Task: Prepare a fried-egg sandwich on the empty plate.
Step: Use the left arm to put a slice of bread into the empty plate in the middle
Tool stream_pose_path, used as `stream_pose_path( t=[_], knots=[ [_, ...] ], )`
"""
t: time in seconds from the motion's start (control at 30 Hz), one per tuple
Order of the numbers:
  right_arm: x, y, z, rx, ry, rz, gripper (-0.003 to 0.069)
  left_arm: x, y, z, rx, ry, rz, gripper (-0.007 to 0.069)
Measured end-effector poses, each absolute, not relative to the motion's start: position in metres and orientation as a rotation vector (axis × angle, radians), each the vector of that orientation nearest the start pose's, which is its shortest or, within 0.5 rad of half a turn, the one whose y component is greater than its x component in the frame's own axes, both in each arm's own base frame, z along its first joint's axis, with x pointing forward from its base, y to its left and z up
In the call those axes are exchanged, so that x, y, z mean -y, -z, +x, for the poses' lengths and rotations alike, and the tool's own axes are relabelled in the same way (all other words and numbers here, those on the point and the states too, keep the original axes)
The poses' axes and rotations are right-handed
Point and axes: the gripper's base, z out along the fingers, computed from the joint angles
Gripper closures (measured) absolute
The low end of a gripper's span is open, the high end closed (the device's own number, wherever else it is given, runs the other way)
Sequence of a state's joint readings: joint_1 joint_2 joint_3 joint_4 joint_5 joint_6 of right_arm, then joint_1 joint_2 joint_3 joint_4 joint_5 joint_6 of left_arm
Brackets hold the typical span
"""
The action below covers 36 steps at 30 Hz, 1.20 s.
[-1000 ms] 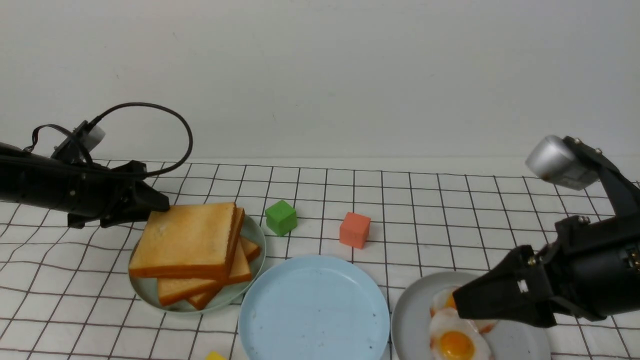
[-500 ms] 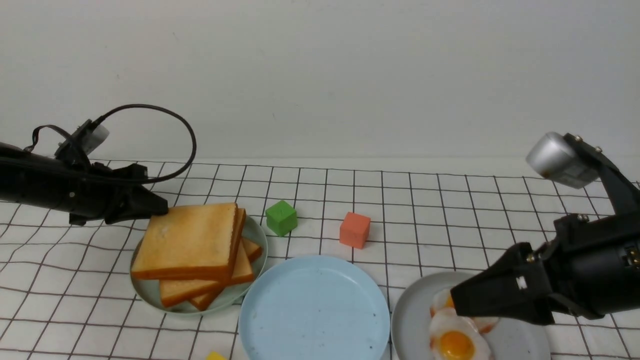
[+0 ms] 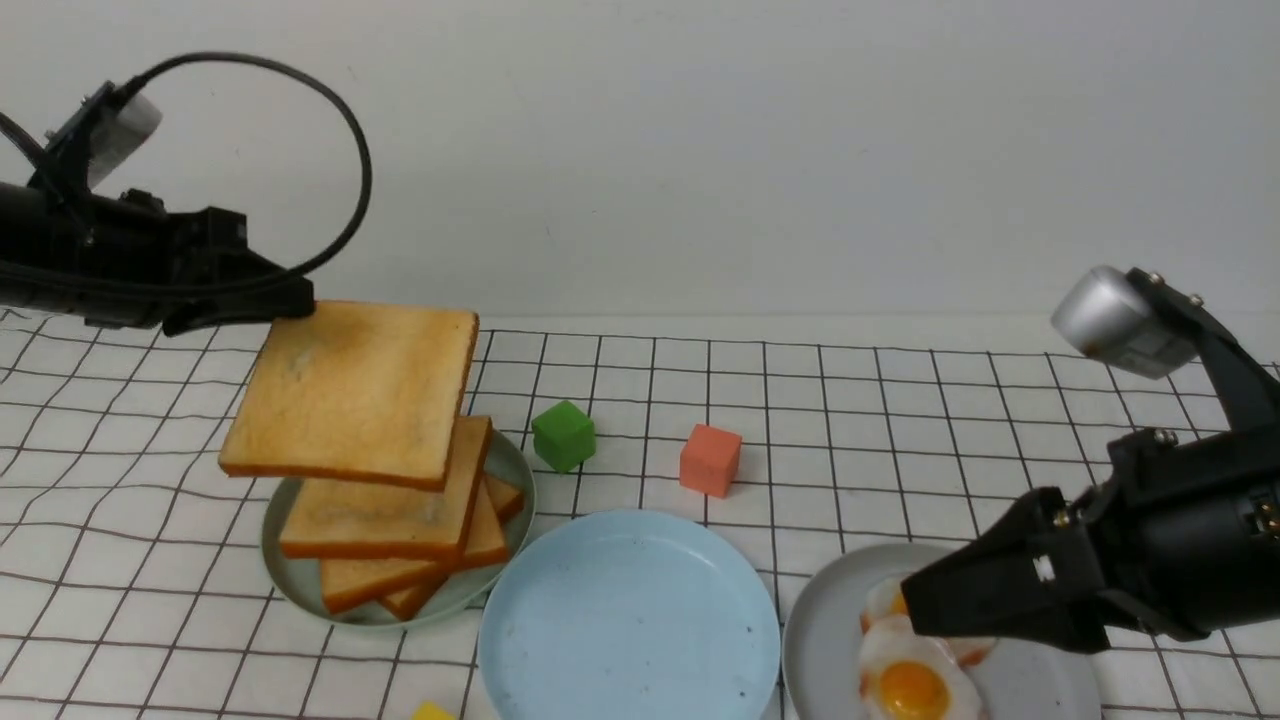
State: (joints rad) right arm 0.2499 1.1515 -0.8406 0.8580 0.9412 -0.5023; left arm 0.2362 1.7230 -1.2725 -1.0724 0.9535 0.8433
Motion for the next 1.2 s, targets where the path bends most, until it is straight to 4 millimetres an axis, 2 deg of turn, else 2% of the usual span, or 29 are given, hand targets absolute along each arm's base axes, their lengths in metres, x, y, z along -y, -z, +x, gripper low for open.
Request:
stream_pose_path(
  t=[0.07,0.17,0.2,0.27,0.4,0.57,0.77,1.0,1.2],
  knots=[
    [-0.106,-0.304,0.191,-2.454,-0.971,-0.46,0.0217,-0.006,-0.278,0.352,-2.298,0.946,0.065,0.0606],
    [-0.106,-0.304,0.191,-2.456,-0.972,-0.462,0.0217,0.017,-0.256,0.339,-2.317,1.061,0.032,0.0607],
    [-0.106,-0.304,0.191,-2.456,-0.972,-0.462,0.0217,0.021,-0.254,0.338,-2.315,1.074,0.031,0.0607],
    [-0.106,-0.304,0.191,-2.455,-0.972,-0.463,0.0217,0.043,-0.23,0.328,-2.341,1.101,0.03,0.0606],
    [-0.106,-0.304,0.19,-2.456,-0.971,-0.464,0.0217,0.071,-0.202,0.324,-2.388,1.035,0.048,0.0606],
    [-0.106,-0.303,0.19,-2.462,-0.961,-0.473,0.0217,0.098,-0.172,0.33,-2.449,0.895,0.013,0.0606],
    [-0.105,-0.303,0.19,-2.466,-0.956,-0.48,0.0217,0.119,-0.145,0.332,-2.5,0.855,-0.022,0.0606],
    [-0.105,-0.302,0.19,-2.473,-0.938,-0.493,0.0217,0.123,-0.144,0.333,-2.493,0.817,-0.038,0.0543],
    [-0.105,-0.302,0.19,-2.473,-0.939,-0.493,0.0217,0.125,-0.145,0.332,-2.493,0.838,-0.029,0.0327]
  ],
)
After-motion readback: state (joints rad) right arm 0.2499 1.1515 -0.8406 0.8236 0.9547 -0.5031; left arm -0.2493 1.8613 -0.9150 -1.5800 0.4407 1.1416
